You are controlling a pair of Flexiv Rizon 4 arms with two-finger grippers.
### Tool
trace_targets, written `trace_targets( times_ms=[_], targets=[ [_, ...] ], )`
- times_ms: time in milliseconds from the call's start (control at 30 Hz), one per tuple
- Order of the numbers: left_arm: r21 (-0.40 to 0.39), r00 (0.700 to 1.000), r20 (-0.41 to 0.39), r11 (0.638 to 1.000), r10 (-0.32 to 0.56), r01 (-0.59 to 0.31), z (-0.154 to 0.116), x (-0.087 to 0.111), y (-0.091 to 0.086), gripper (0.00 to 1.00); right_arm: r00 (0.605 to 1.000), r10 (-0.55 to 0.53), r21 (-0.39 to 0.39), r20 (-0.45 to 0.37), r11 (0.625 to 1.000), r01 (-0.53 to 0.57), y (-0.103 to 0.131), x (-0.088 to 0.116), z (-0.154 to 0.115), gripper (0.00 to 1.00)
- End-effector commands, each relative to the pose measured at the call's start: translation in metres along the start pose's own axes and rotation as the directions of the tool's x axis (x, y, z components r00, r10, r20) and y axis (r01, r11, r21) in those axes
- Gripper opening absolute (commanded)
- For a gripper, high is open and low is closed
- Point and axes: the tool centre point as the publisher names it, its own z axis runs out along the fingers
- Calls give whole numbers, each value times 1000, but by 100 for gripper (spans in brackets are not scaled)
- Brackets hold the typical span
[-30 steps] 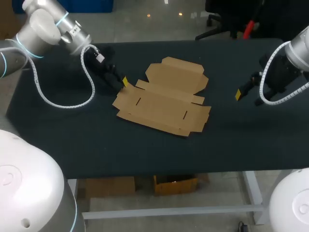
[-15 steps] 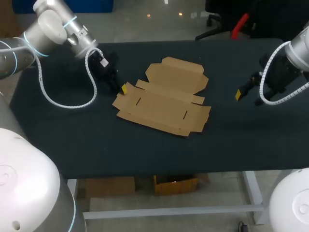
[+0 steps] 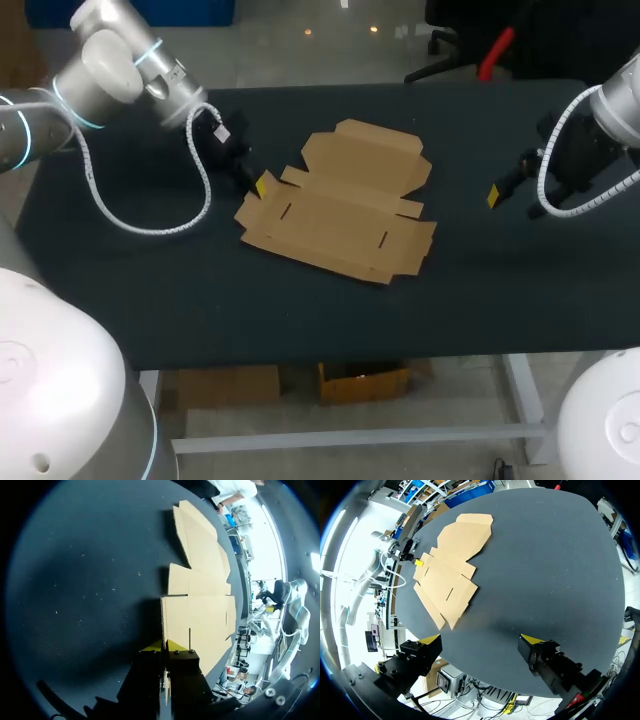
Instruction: Assemble the packaging by folding the flat box into shape, placing the metal phone stand inside, and closing the box properly
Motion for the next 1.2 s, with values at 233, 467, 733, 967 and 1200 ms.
trace_targets(
  times_ms=[233, 467, 733, 967, 1200],
  targets=[
    [222, 998, 66, 975, -4, -11, -8, 30, 40, 0, 1000, -1, 2, -3, 1000, 1, 0, -1, -1, 100],
    [299, 997, 49, 953, -64, 47, -8, 38, 56, 0, 1000, -1, 2, -3, 1000, 1, 0, -1, -1, 100],
    [359, 987, 20, 922, -161, 143, 2, 43, 70, 0, 1000, -1, 2, -3, 1000, 1, 0, -1, -1, 100],
    [405, 978, 17, 896, -207, 183, 8, 47, 78, 0, 1000, -1, 2, -3, 1000, 1, 0, -1, -1, 100],
    [370, 981, 6, 911, -196, 179, 9, 49, 80, 0, 1000, -1, 2, -3, 1000, 1, 0, -1, -1, 100]
  ],
)
